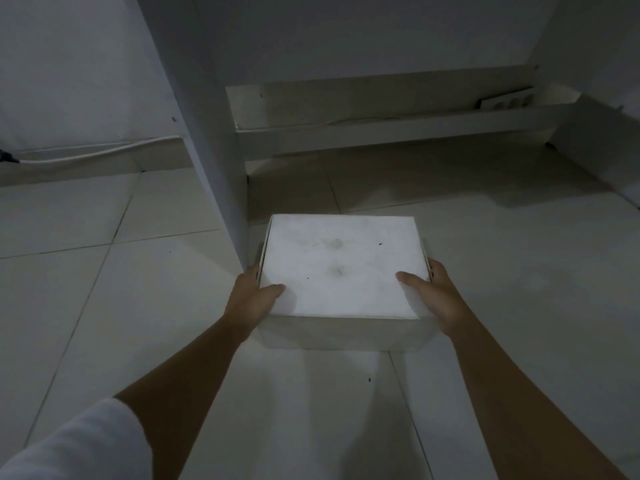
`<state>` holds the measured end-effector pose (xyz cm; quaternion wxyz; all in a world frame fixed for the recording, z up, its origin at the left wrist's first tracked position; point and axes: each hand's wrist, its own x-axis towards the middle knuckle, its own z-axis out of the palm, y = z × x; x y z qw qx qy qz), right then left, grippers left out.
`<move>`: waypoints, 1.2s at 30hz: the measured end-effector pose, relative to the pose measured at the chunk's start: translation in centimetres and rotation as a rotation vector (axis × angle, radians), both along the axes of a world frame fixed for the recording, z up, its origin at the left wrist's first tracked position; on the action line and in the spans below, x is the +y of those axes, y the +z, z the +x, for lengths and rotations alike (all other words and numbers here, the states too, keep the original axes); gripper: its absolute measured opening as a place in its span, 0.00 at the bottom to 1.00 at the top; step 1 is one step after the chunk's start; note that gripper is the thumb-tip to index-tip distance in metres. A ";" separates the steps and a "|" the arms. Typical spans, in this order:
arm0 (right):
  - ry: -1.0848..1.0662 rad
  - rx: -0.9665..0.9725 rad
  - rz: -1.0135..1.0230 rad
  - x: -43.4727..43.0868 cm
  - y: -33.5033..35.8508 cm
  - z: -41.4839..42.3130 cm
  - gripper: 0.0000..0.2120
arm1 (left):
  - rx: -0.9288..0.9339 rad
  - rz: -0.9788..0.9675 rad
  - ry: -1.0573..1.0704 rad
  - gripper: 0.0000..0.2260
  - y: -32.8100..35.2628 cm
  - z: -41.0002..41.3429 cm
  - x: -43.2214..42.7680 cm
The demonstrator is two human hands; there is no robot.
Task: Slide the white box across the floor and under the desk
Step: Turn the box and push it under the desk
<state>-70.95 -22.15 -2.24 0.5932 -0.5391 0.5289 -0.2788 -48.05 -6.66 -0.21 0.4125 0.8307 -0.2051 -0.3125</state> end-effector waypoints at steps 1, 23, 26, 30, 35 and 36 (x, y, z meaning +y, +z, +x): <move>0.005 -0.006 0.006 0.0 0.0 0.0 0.29 | -0.012 -0.032 0.087 0.22 -0.3 -0.8 0.3; -0.075 0.256 0.051 0.6 0.5 0.0 0.54 | 0.330 -0.073 -0.049 0.60 -6.0 -1.3 -1.7; -0.106 0.175 -0.098 -0.4 0.0 0.7 0.48 | 0.353 -0.048 -0.166 0.58 -1.6 -6.3 0.8; -0.123 0.085 -0.062 -1.0 -1.1 0.7 0.45 | 0.372 -0.017 -0.205 0.54 -2.6 -8.4 0.1; -0.228 0.156 -0.115 0.0 -1.0 1.1 0.42 | 0.478 -0.057 -0.188 0.52 -2.3 -4.5 -0.5; -0.254 0.197 -0.130 0.6 -0.9 1.4 0.43 | 0.504 -0.080 -0.201 0.50 -2.0 -3.5 -0.3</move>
